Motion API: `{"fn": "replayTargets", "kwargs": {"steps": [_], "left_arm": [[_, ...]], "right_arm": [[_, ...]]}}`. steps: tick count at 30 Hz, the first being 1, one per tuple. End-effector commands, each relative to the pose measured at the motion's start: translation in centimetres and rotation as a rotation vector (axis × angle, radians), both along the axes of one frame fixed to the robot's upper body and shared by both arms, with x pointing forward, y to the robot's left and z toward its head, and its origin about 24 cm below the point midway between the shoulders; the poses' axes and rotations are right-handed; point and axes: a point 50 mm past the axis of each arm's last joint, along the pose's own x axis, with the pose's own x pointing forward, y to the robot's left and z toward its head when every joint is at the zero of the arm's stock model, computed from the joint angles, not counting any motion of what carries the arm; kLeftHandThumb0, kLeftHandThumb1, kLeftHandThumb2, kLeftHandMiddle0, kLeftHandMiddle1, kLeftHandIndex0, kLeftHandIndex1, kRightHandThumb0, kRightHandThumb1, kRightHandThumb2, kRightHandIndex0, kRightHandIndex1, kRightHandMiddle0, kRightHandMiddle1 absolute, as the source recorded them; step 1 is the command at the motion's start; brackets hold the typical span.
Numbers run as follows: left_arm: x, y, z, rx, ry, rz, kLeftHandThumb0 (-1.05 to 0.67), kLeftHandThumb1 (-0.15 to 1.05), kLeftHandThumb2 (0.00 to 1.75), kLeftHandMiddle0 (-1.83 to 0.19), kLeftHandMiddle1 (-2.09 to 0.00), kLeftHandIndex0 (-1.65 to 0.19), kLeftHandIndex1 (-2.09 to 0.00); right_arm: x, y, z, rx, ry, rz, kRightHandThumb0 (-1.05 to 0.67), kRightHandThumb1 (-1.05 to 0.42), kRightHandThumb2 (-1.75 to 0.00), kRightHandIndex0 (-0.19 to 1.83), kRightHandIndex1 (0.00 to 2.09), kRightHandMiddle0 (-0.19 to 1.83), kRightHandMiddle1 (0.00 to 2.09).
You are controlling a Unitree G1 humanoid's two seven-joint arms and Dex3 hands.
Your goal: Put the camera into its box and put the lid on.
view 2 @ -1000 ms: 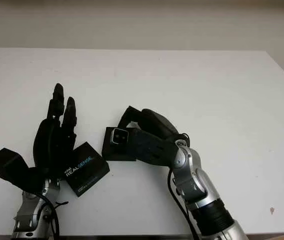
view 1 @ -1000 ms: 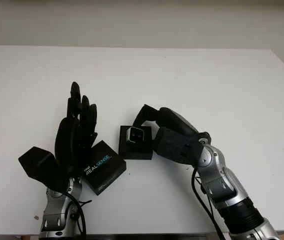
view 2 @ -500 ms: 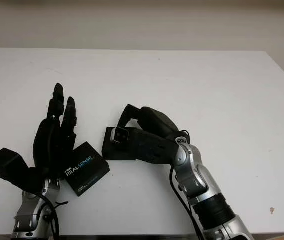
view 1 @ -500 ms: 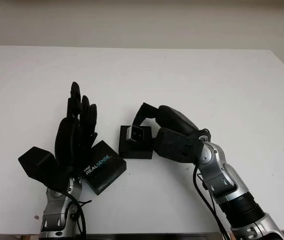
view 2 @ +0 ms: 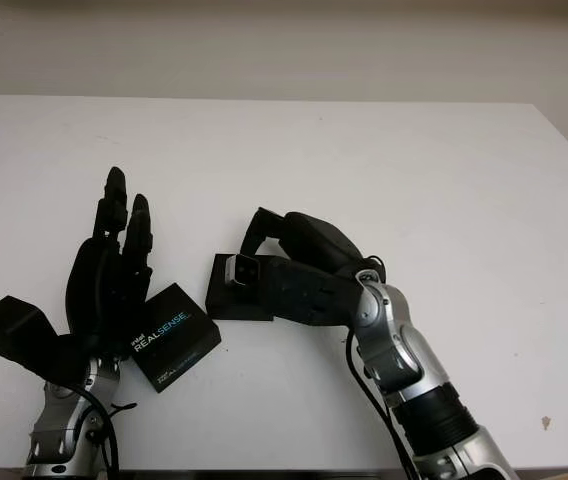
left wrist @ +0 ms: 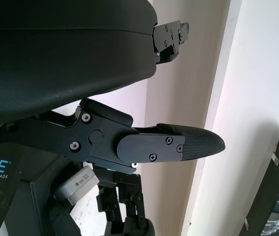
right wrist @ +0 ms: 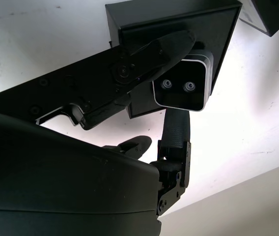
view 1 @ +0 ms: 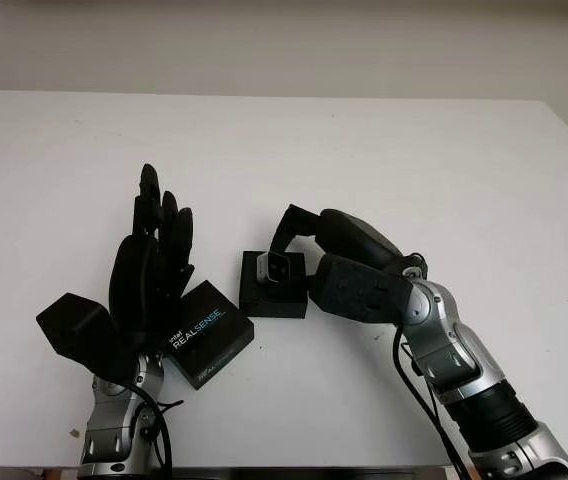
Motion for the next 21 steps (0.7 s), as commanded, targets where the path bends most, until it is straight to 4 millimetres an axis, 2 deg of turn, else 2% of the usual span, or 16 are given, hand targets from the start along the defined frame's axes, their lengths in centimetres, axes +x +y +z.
{"fn": "replayTargets", "kwargs": {"steps": [1, 5, 12, 21], "left_arm": [[-0.1, -0.1, 0.4, 0.005, -0.020, -0.005, -0.75, 1.05, 0.38, 0.19, 0.00, 0.19, 0.00], [0.0, -0.2, 0.3, -0.002, -0.026, -0.015, -0.74, 1.05, 0.38, 0.19, 0.00, 0.19, 0.00], [0.0, -0.3, 0.3, -0.004, -0.031, -0.024, -0.73, 1.05, 0.39, 0.19, 0.00, 0.19, 0.00], [-0.1, -0.4, 0.3, -0.017, -0.028, -0.016, -0.74, 1.05, 0.37, 0.19, 0.00, 0.19, 0.00]], "right_arm": [[0.2, -0.5, 0.6, -0.026, -0.014, -0.012, -0.37, -0.99, -0.05, 0.43, 0.17, 0.34, 1.83], [0.3, -0.4, 0.8, -0.040, -0.023, -0.001, -0.38, -0.99, -0.05, 0.44, 0.16, 0.38, 1.87], [0.4, 0.1, 1.7, -0.078, -0.030, 0.034, -0.38, -1.00, -0.05, 0.46, 0.16, 0.33, 1.87], [0.3, 0.3, 1.3, -0.108, -0.028, 0.045, -0.37, -0.99, -0.05, 0.48, 0.15, 0.36, 1.84]]}}
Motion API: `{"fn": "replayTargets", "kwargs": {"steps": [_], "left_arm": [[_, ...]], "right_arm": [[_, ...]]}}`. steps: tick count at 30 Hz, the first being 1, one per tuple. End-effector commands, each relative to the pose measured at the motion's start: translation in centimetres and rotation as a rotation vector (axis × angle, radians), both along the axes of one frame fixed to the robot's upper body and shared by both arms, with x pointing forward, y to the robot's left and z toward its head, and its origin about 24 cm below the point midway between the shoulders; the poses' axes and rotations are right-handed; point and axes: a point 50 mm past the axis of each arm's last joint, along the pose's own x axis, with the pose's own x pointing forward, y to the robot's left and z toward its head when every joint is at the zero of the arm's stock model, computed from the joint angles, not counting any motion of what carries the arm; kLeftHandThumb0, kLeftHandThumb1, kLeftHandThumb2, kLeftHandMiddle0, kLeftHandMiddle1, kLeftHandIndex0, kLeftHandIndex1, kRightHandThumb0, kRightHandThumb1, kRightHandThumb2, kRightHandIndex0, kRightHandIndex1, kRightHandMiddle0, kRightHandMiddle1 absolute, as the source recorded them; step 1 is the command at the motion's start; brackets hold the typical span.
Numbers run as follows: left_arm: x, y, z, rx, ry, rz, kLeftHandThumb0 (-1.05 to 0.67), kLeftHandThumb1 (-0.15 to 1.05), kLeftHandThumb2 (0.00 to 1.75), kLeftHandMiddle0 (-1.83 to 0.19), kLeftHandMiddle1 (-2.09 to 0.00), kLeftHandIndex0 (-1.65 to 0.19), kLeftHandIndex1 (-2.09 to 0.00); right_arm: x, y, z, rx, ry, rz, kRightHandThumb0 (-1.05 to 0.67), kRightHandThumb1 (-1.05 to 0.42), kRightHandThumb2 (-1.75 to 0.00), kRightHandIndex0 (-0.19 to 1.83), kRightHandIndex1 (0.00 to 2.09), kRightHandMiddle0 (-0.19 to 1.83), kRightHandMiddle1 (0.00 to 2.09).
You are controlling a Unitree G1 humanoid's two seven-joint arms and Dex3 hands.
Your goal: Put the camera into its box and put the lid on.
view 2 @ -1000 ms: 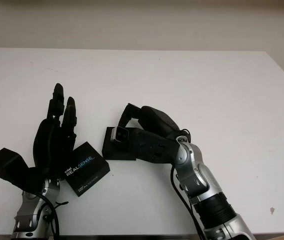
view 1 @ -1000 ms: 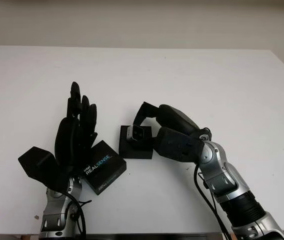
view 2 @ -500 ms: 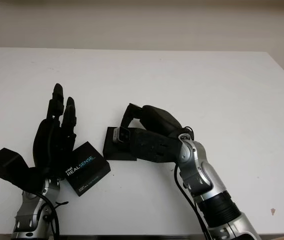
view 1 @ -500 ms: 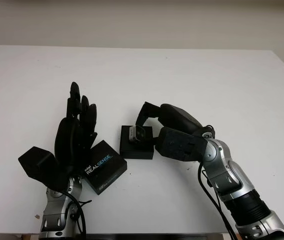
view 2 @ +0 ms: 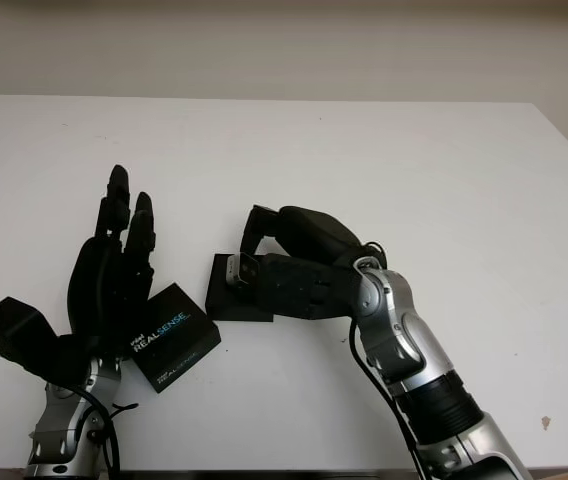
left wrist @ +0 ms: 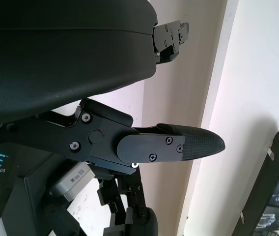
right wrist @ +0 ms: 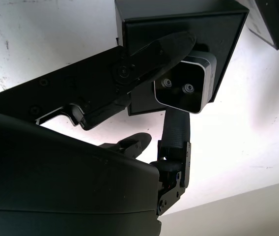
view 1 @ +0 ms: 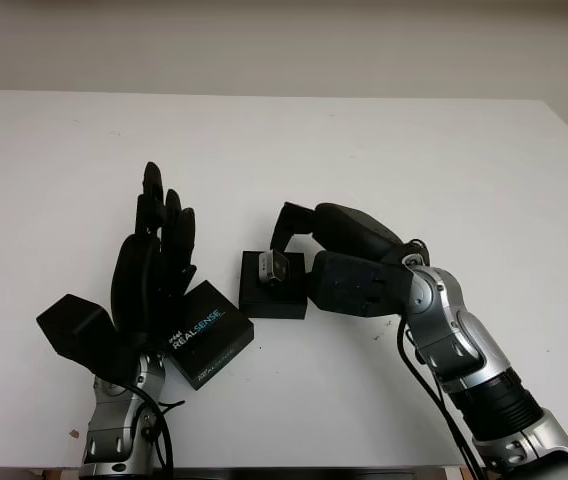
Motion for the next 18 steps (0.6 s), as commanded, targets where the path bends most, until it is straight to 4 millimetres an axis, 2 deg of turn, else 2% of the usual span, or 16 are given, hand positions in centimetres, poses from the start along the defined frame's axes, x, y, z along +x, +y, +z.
{"fn": "replayTargets", "kwargs": {"steps": [1, 5, 8, 9, 11, 13, 15, 18], "left_arm": [[-0.10, -0.06, 0.23, -0.003, -0.014, 0.002, -0.74, 1.05, 0.37, 0.19, 0.00, 0.19, 0.00], [-0.11, -0.11, 0.20, -0.006, -0.015, 0.003, -0.74, 1.05, 0.38, 0.19, 0.00, 0.19, 0.00], [-0.12, -0.13, 0.20, 0.000, -0.015, 0.007, -0.74, 1.05, 0.37, 0.19, 0.00, 0.19, 0.00], [-0.12, -0.14, 0.19, 0.000, -0.014, 0.008, -0.74, 1.05, 0.37, 0.19, 0.00, 0.19, 0.00], [-0.16, -0.15, 0.17, 0.001, -0.011, 0.008, -0.74, 1.05, 0.37, 0.19, 0.00, 0.19, 0.00], [-0.21, -0.17, 0.16, -0.002, -0.009, 0.008, -0.74, 1.05, 0.37, 0.19, 0.00, 0.19, 0.00], [-0.25, -0.17, 0.13, -0.010, -0.007, 0.008, -0.74, 1.05, 0.36, 0.19, 0.00, 0.19, 0.00], [-0.28, -0.17, 0.07, -0.014, -0.006, 0.008, -0.75, 1.05, 0.36, 0.19, 0.00, 0.19, 0.00]], "right_arm": [[0.00, -0.24, 0.25, -0.010, -0.021, 0.000, -0.37, -0.99, -0.05, 0.48, 0.15, 0.37, 1.84], [-0.03, -0.12, 0.23, -0.039, -0.048, 0.020, -0.38, -1.00, -0.06, 0.48, 0.14, 0.37, 1.85], [-0.23, 0.11, 0.29, -0.056, -0.090, 0.048, -0.42, -0.98, -0.05, 0.46, 0.12, 0.31, 1.67], [-0.30, 0.18, 0.32, -0.076, -0.104, 0.063, -0.48, -0.97, -0.05, 0.41, 0.09, 0.19, 1.46], [-0.49, 0.28, 0.36, -0.123, -0.132, 0.091, -0.55, -0.97, -0.05, 0.34, 0.05, 0.10, 1.12], [-0.65, 0.28, 0.38, -0.142, -0.150, 0.104, -0.57, -0.95, -0.05, 0.23, 0.03, 0.13, 0.64], [-0.81, 0.26, 0.36, -0.144, -0.168, 0.107, -0.56, -0.95, -0.05, 0.17, 0.01, 0.14, 0.48], [-0.93, 0.22, 0.34, -0.140, -0.180, 0.109, -0.55, -0.95, -0.05, 0.14, 0.00, 0.14, 0.43]]}}
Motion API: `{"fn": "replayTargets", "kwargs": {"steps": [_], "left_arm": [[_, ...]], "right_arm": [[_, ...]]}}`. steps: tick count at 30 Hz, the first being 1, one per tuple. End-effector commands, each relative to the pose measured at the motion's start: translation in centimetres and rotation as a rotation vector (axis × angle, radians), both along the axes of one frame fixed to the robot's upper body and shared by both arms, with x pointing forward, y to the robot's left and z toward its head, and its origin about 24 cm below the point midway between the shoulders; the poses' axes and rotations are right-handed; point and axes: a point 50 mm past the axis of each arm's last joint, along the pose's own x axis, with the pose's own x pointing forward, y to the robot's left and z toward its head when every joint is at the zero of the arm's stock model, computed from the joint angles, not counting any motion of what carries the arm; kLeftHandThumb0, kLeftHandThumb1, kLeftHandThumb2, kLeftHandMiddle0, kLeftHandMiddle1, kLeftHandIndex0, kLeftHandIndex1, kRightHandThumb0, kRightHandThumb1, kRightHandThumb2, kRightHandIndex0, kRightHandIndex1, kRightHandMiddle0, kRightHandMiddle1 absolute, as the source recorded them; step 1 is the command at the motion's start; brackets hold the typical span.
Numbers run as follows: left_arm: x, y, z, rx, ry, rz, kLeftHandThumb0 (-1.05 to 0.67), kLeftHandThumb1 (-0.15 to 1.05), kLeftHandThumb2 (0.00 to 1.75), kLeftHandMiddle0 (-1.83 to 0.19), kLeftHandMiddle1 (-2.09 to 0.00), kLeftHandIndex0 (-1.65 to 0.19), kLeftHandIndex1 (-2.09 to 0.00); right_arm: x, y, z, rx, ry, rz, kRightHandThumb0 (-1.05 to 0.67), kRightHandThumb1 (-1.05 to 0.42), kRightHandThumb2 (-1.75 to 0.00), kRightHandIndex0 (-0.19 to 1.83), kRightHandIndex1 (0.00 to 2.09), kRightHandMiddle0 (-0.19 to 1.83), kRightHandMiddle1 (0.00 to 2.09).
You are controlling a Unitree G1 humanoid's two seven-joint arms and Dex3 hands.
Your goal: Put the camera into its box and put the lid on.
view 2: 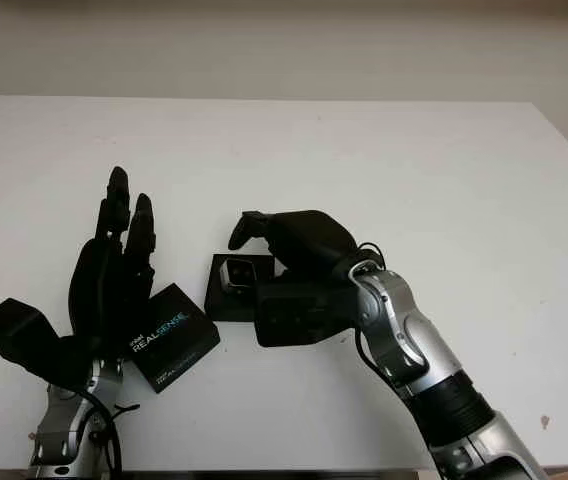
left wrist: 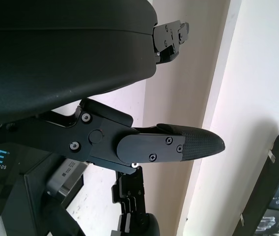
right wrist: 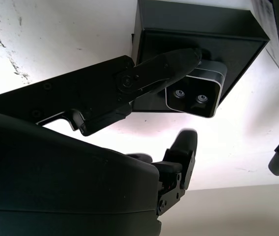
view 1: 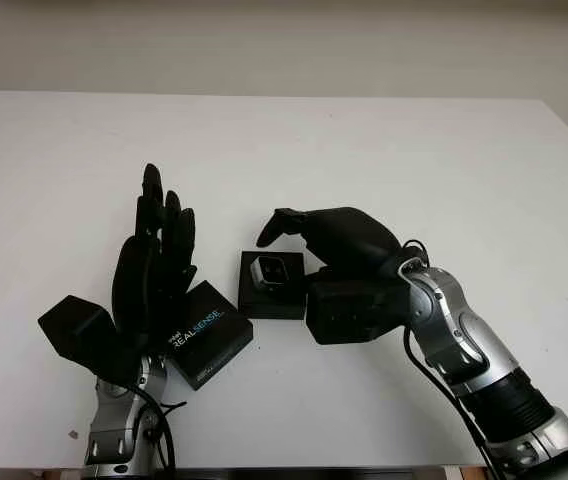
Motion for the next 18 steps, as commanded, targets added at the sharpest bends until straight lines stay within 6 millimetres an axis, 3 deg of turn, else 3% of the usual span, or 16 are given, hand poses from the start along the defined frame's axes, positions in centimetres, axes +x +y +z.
{"fn": "replayTargets", "kwargs": {"steps": [1, 12, 18], "left_arm": [[-0.2, -0.1, 0.2, -0.002, -0.015, 0.000, -0.75, 1.05, 0.36, 0.19, 0.00, 0.19, 0.00], [-0.4, 0.0, 0.0, 0.016, -0.004, 0.000, -0.75, 1.05, 0.38, 0.19, 0.00, 0.19, 0.00], [-0.5, -0.1, 0.0, 0.015, -0.002, -0.001, -0.75, 1.05, 0.37, 0.19, 0.00, 0.19, 0.00]], "right_arm": [[-0.3, -0.1, 0.1, 0.003, -0.020, 0.007, -0.55, -0.95, -0.05, 0.14, 0.01, 0.14, 0.41], [-0.5, -0.5, -0.4, 0.022, -0.060, -0.002, -0.55, -0.95, -0.05, 0.14, 0.03, 0.19, 0.36], [-0.7, -1.1, -0.8, 0.141, -0.039, -0.025, -0.58, -0.94, -0.05, 0.23, 0.08, 0.28, 0.41]]}}
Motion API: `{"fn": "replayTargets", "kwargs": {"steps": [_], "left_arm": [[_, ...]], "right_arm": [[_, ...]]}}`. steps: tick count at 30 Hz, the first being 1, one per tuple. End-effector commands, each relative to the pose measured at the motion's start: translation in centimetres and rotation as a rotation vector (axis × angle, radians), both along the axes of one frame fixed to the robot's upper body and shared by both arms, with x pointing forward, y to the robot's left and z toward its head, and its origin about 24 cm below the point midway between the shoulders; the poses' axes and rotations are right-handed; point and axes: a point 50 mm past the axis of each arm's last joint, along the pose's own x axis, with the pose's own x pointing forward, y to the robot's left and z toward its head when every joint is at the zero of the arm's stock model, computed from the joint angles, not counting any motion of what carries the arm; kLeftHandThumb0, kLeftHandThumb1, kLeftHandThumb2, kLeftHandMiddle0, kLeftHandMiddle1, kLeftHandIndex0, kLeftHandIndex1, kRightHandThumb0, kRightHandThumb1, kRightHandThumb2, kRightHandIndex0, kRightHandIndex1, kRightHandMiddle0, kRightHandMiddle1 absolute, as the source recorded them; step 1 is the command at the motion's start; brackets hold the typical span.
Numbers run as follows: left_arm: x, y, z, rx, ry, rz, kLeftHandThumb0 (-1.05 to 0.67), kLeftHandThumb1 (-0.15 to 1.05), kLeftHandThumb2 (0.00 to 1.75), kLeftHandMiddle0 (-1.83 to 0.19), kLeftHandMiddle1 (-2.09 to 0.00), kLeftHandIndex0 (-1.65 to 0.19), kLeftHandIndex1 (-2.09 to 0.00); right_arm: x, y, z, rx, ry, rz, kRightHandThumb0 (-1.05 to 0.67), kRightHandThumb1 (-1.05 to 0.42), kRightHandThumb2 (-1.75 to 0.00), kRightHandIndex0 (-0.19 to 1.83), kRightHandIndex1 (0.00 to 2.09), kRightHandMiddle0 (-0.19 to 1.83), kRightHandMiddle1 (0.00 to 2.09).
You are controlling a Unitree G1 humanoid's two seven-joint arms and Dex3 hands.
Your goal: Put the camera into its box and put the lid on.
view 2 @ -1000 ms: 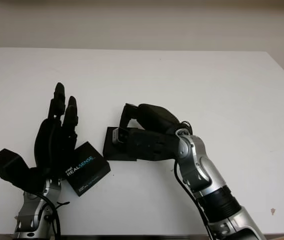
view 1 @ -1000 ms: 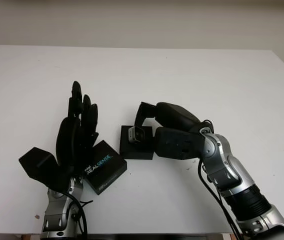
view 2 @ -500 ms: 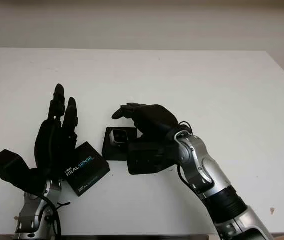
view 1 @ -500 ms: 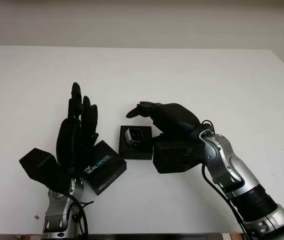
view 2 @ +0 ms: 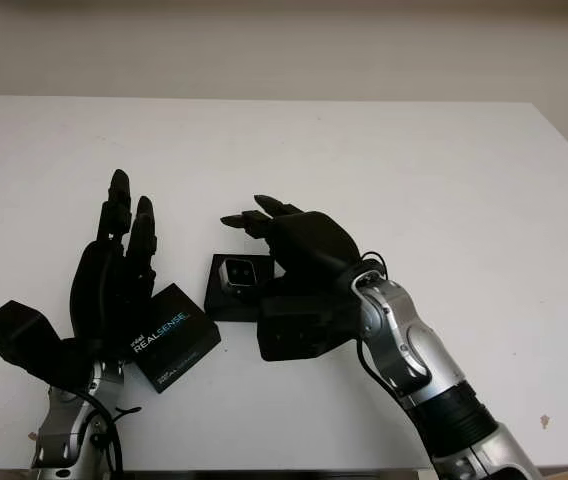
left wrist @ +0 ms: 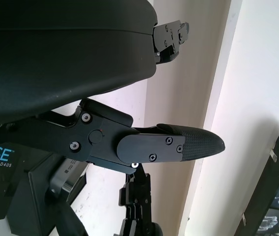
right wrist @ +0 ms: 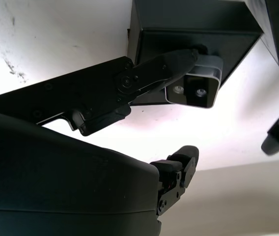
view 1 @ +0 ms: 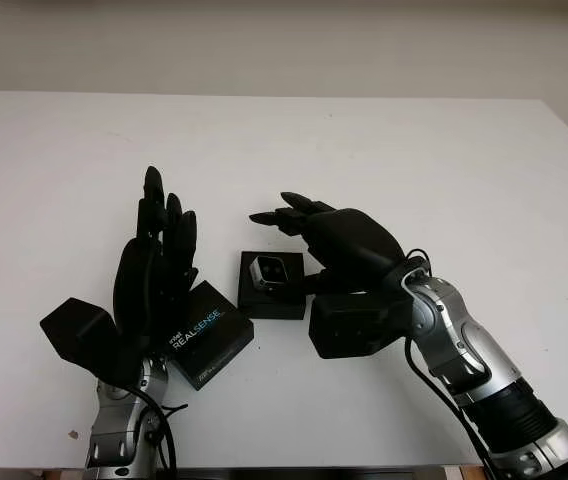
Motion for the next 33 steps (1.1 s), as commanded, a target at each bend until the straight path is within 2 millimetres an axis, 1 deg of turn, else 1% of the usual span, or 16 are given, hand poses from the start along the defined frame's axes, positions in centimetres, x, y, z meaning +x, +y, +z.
{"fn": "replayTargets", "kwargs": {"steps": [1, 4, 5, 6, 11, 14, 18, 23, 30, 33], "left_arm": [[-0.2, 0.0, 0.2, 0.012, -0.008, -0.002, -0.75, 1.05, 0.38, 0.19, 0.00, 0.19, 0.00], [-0.2, 0.0, 0.2, 0.010, -0.005, 0.002, -0.76, 1.05, 0.38, 0.19, 0.00, 0.19, 0.00], [-0.2, 0.0, 0.2, 0.006, -0.003, 0.005, -0.76, 1.05, 0.37, 0.19, 0.00, 0.19, 0.00], [-0.2, 0.0, 0.2, 0.004, -0.002, 0.006, -0.75, 1.05, 0.37, 0.19, 0.00, 0.19, 0.00], [-0.3, -0.1, 0.3, 0.008, -0.002, 0.008, -0.75, 1.05, 0.37, 0.19, 0.00, 0.19, 0.00], [-0.3, -0.2, 0.3, 0.017, 0.003, 0.004, -0.77, 1.05, 0.38, 0.19, 0.00, 0.19, 0.00], [-0.3, -0.3, 0.3, 0.007, 0.004, 0.009, -0.76, 1.05, 0.37, 0.19, 0.00, 0.19, 0.00], [-0.4, -0.3, 0.4, 0.017, 0.004, 0.009, -0.77, 1.05, 0.38, 0.19, 0.00, 0.19, 0.00], [-0.4, -0.3, 0.3, 0.009, 0.010, 0.010, -0.77, 1.05, 0.36, 0.19, 0.00, 0.19, 0.00], [-0.4, -0.3, 0.3, 0.015, 0.008, 0.006, -0.77, 1.05, 0.36, 0.19, 0.00, 0.19, 0.00]], "right_arm": [[0.0, -0.5, -0.2, 0.068, 0.035, -0.011, -0.59, -0.94, -0.05, 0.23, 0.08, 0.27, 0.44], [-0.3, -1.4, 0.3, 0.155, 0.082, -0.001, -0.62, -0.91, -0.05, 0.29, 0.10, 0.20, 0.64], [-0.4, -1.9, 1.1, 0.162, 0.081, 0.007, -0.65, -0.90, -0.05, 0.32, 0.12, 0.18, 0.72], [-0.5, -2.1, 1.6, 0.164, 0.080, 0.013, -0.67, -0.90, -0.05, 0.33, 0.13, 0.16, 0.76], [-0.6, -3.2, 4.5, 0.170, 0.047, 0.040, -0.73, -0.90, -0.05, 0.34, 0.14, 0.14, 0.81], [-0.7, -3.4, 5.3, 0.142, 0.041, 0.047, -0.73, -0.90, -0.05, 0.33, 0.14, 0.11, 0.81], [-0.8, -3.3, 5.1, 0.112, 0.049, 0.051, -0.72, -0.88, -0.05, 0.34, 0.15, 0.12, 0.80], [-0.9, -2.9, 4.0, 0.074, -0.001, 0.049, -0.71, -0.86, -0.05, 0.38, 0.19, 0.14, 0.80], [-1.4, -1.7, 1.5, 0.017, -0.069, 0.037, -0.71, -0.89, -0.06, 0.37, 0.22, 0.13, 0.79], [-1.5, -1.1, 1.0, 0.002, -0.086, 0.026, -0.73, -0.91, -0.06, 0.30, 0.30, 0.08, 0.90]]}}
